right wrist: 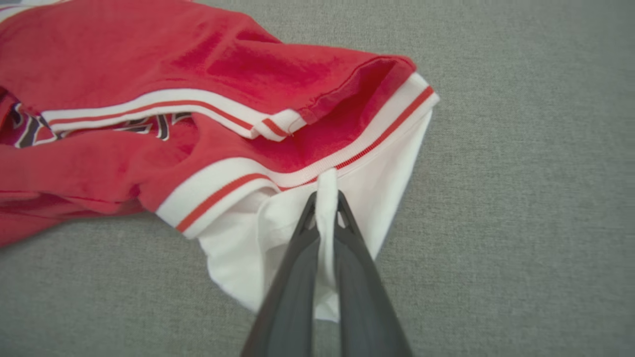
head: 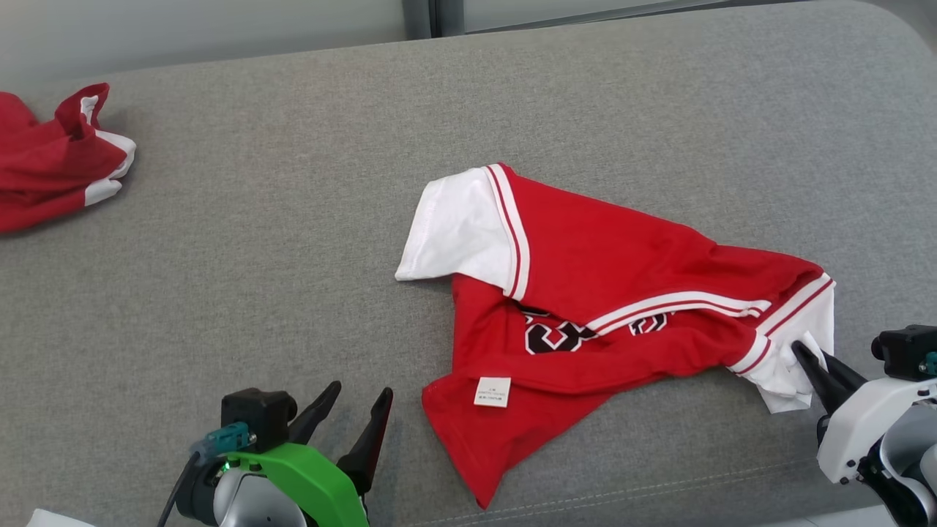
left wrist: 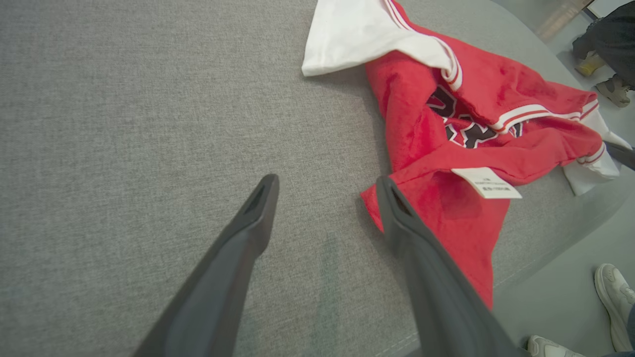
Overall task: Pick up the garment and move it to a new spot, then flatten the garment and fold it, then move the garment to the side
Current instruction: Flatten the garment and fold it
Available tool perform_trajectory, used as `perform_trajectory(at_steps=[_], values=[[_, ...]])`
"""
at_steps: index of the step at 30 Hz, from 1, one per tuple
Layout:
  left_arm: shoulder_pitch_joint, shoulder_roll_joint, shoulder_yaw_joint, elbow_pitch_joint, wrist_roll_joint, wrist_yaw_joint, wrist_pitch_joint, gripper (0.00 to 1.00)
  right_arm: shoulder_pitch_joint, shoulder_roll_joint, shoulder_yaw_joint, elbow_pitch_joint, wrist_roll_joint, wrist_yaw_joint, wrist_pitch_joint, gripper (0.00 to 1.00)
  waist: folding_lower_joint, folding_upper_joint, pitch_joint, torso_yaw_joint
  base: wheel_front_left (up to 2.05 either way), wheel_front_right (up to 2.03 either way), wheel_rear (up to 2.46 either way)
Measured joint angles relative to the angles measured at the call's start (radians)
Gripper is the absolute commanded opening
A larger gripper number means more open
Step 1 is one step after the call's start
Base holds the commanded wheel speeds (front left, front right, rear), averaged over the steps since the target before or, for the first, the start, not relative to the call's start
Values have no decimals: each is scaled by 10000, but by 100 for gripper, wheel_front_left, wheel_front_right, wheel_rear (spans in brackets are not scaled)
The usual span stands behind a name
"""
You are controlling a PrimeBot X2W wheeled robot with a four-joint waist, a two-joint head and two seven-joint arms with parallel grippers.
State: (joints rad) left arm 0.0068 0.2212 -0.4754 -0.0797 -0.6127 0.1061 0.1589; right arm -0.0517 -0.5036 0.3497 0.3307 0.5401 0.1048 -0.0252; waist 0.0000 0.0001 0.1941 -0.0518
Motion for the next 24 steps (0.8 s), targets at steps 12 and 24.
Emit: perform_trajectory(at_steps=[12,24], values=[[9,4,-182,-35,-4,-19,176,100,3,-138,-56,-773,-46,-117,102,100,0,0,-62,-539,0,0,0],[-30,217,-207,418,-138,-105,796,100,225,-261,-307,-1354,-12,-445,263,100,0,0,259,-1366,0,0,0]])
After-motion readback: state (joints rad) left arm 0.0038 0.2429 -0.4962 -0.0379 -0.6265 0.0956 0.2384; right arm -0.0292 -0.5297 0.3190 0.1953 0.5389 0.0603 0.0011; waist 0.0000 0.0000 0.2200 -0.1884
